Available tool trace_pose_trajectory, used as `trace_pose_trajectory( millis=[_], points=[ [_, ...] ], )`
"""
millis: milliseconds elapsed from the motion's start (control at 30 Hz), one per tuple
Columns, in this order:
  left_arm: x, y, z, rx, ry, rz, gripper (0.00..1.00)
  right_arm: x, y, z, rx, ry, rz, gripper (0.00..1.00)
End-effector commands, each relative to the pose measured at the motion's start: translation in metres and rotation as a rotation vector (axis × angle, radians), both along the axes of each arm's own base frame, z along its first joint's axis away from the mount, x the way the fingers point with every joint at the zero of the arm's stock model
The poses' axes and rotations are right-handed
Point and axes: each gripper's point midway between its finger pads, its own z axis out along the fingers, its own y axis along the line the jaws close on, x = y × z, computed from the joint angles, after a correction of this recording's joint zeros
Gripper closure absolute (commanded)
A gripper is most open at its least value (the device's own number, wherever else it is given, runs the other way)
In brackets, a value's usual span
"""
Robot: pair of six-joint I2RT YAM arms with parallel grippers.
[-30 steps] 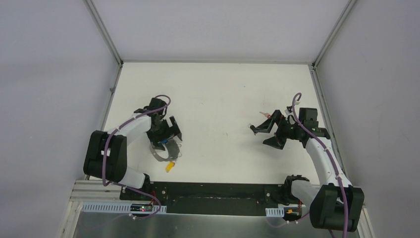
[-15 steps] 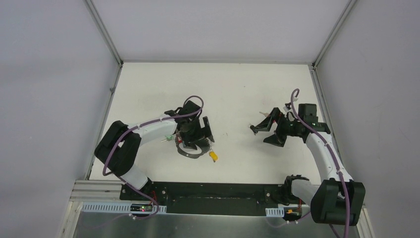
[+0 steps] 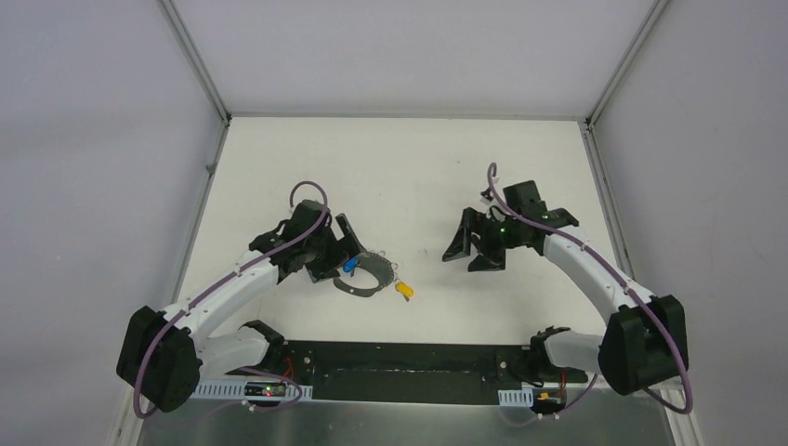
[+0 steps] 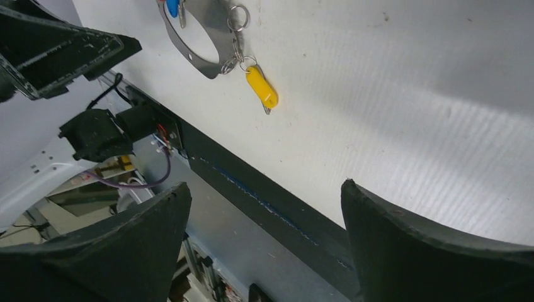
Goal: Put the keys on the keyring
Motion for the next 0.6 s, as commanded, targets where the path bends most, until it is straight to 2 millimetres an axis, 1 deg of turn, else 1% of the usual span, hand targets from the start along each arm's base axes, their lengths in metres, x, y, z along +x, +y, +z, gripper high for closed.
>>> trace_pose_trajectory(
  millis=[0,100,167,233,367,567],
  points=[
    [-0.011,0.035,-0.014,0.071,0.049,0.055,0.04,0.018,0.027,-0.001,-0.065,-0.080,0.067,0.12],
    [-0.019,0.049,-0.022,0.092,0.090,0.056,0.04,0.022,0.048,-0.014,-0.095,-0.067,0.122,0.23],
    [-0.022,0.054,-0.026,0.094,0.119,0.043,0.05,0.028,0.063,-0.022,-0.114,-0.061,0.154,0.30],
    [-0.024,0.057,-0.031,0.111,0.145,0.027,0.06,0.031,0.077,-0.029,-0.132,-0.049,0.185,0.35],
    [-0.020,0.055,-0.034,0.131,0.177,-0.016,0.10,0.034,0.099,-0.041,-0.156,-0.026,0.235,0.44],
    [-0.006,0.048,-0.034,0.145,0.186,-0.058,0.15,0.029,0.125,-0.057,-0.142,0.000,0.267,0.50]
  ],
)
